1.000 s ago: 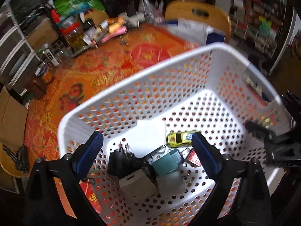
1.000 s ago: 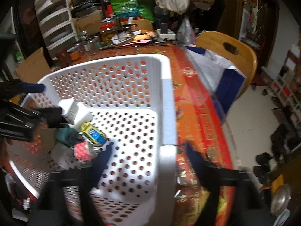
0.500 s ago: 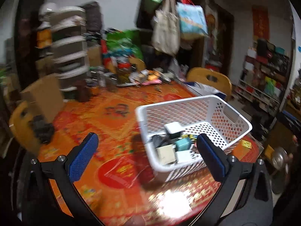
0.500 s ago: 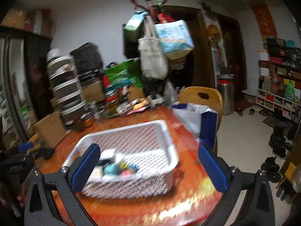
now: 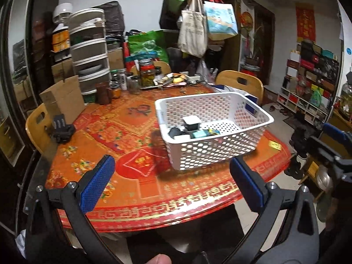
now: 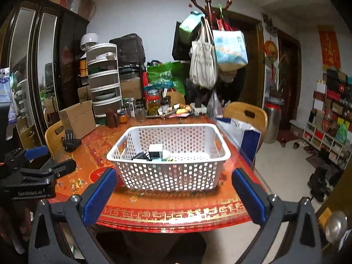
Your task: Organize rigid objects
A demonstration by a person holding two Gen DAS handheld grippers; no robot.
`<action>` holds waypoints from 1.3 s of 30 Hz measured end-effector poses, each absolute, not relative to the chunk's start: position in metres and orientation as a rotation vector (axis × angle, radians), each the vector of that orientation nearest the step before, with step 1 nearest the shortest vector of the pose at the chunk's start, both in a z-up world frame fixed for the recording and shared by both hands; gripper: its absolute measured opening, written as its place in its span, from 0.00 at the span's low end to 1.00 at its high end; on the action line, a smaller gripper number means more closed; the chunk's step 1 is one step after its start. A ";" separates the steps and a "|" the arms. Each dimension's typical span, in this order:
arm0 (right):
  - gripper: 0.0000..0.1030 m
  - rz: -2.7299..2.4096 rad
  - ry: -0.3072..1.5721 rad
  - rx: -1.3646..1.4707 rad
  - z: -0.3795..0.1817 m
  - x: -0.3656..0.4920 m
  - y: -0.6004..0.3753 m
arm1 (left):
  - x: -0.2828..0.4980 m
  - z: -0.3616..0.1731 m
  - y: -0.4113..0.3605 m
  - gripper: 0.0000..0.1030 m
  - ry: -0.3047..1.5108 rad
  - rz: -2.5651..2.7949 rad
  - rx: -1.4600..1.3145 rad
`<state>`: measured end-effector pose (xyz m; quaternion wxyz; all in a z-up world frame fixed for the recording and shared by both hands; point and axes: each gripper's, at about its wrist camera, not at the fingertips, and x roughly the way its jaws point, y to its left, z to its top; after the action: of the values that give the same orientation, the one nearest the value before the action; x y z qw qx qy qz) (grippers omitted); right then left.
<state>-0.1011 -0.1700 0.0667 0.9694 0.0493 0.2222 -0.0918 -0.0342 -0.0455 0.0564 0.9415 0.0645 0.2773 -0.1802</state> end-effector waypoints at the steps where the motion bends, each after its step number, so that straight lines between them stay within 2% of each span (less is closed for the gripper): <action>1: 1.00 -0.182 0.460 0.113 0.061 -0.097 -0.177 | -0.032 0.055 -0.050 1.00 0.561 -0.362 0.139; 10: 1.00 -0.156 0.546 0.153 0.032 -0.078 -0.194 | -0.024 0.039 -0.072 1.00 0.560 -0.345 0.174; 39: 1.00 -0.150 0.540 0.134 0.036 -0.083 -0.193 | -0.019 0.035 -0.078 1.00 0.554 -0.323 0.175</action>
<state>-0.0830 -0.1932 0.0356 0.9587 0.0660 0.2664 -0.0741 -0.0189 -0.0783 0.0355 0.9452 0.0861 0.2719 -0.1586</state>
